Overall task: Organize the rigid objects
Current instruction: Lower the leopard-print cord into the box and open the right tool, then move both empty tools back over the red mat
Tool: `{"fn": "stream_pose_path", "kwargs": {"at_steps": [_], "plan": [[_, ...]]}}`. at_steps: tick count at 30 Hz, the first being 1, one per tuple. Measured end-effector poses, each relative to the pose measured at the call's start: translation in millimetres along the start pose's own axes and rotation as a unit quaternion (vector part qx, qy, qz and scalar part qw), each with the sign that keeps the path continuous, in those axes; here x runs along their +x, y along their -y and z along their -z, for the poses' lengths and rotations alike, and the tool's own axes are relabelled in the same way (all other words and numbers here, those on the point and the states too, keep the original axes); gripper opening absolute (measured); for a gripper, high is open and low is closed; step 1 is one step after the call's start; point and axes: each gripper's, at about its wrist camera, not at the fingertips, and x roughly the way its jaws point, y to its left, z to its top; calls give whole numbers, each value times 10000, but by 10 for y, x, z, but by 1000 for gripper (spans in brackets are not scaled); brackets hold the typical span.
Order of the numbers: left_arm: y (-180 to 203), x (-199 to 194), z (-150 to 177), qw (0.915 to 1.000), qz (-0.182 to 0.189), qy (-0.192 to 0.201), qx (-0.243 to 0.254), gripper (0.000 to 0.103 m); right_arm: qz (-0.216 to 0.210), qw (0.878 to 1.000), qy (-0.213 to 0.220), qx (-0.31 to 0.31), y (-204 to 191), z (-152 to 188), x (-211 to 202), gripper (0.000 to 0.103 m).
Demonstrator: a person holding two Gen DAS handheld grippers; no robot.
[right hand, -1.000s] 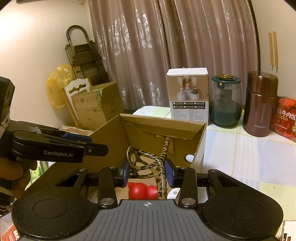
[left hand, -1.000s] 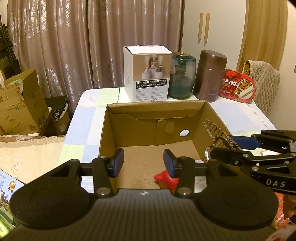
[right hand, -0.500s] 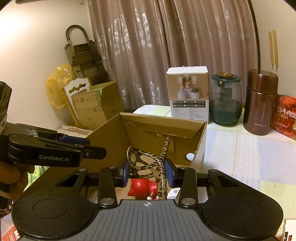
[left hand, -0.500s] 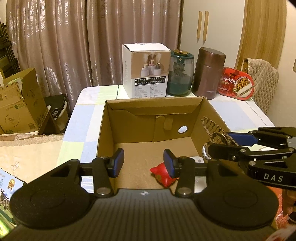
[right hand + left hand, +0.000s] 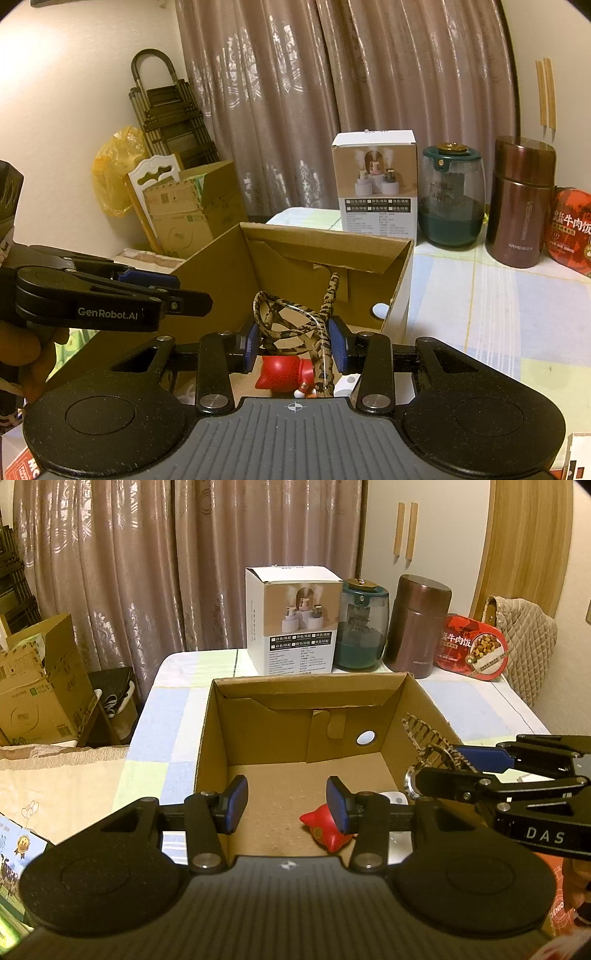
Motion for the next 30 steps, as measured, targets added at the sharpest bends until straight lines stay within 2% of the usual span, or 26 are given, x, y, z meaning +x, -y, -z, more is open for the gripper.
{"fn": "stream_pose_path", "kwargs": {"at_steps": [11, 19, 30], "plan": [[-7, 1, 5, 10000, -6, 0, -8, 41, -71, 9996, 138, 217, 47, -18, -23, 36], [-16, -6, 10, 10000, -1, 18, -18, 41, -32, 9989, 346, 324, 71, -82, -119, 43], [63, -53, 14, 10000, 69, 30, -47, 41, 57, 9987, 357, 367, 111, -77, -206, 45]]}}
